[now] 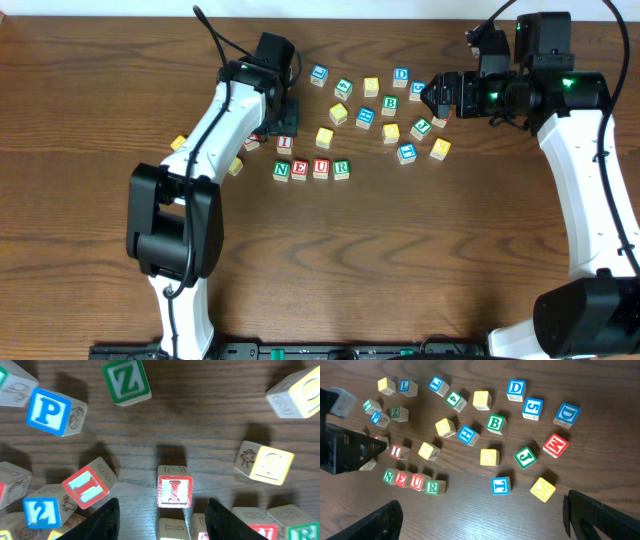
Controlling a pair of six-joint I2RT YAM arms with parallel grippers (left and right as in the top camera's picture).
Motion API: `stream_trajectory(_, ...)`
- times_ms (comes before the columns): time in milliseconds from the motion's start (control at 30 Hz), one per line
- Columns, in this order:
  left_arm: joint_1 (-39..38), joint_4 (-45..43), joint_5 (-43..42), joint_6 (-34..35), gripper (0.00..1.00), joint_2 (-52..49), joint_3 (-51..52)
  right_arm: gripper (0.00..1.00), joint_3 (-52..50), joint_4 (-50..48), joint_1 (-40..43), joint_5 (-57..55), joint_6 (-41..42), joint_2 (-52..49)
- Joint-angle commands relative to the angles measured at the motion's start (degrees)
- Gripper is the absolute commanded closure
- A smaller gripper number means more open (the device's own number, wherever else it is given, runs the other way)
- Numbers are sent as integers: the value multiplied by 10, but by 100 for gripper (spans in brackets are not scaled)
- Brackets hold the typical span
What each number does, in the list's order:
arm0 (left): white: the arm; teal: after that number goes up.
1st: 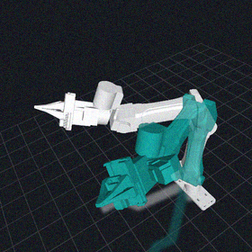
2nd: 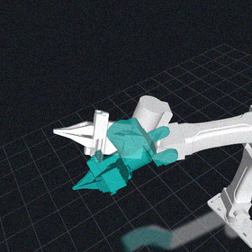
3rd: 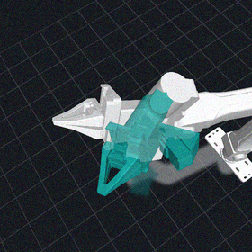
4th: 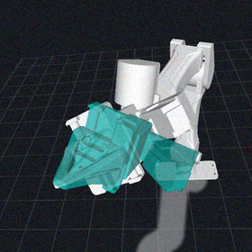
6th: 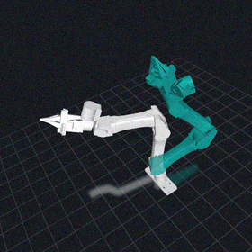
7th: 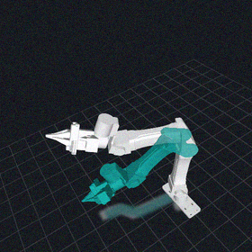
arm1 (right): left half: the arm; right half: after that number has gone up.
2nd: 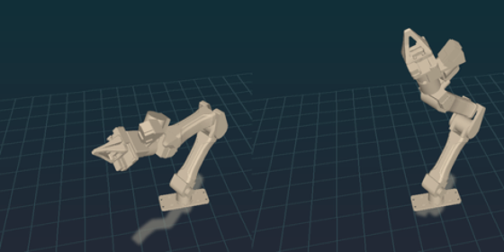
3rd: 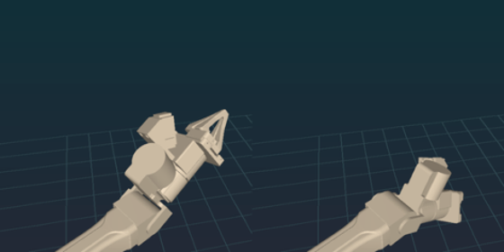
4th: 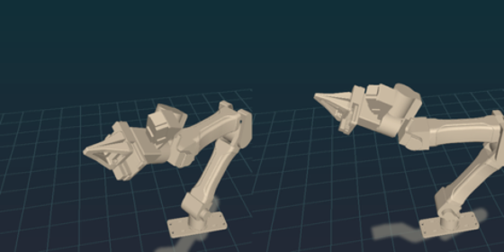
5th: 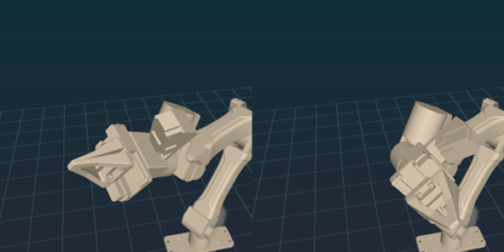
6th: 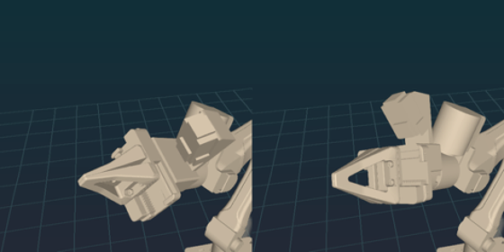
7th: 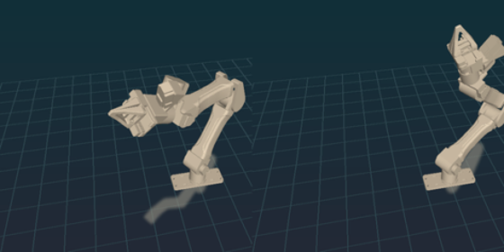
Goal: Spell out NEURIPS
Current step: 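Lower the left gripper and grasp the red I block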
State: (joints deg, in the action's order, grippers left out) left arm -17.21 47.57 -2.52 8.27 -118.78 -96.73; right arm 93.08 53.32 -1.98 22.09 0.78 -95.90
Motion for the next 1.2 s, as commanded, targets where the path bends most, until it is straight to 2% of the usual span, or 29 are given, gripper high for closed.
stream_trajectory(0,-3,2,-1,-5,45,-16,3,1,9,1,4,-1,-6,0)
stream_trajectory(600,-12,-32,-1,-5,47,-83,3,1,9,1,4,-1,-6,0)
stream_trajectory(867,-15,-35,-1,-5,62,-85,3,1,9,1,4,-1,-6,0)
stream_trajectory(1167,-15,-32,-1,-5,69,-85,3,1,9,1,4,-1,-6,0)
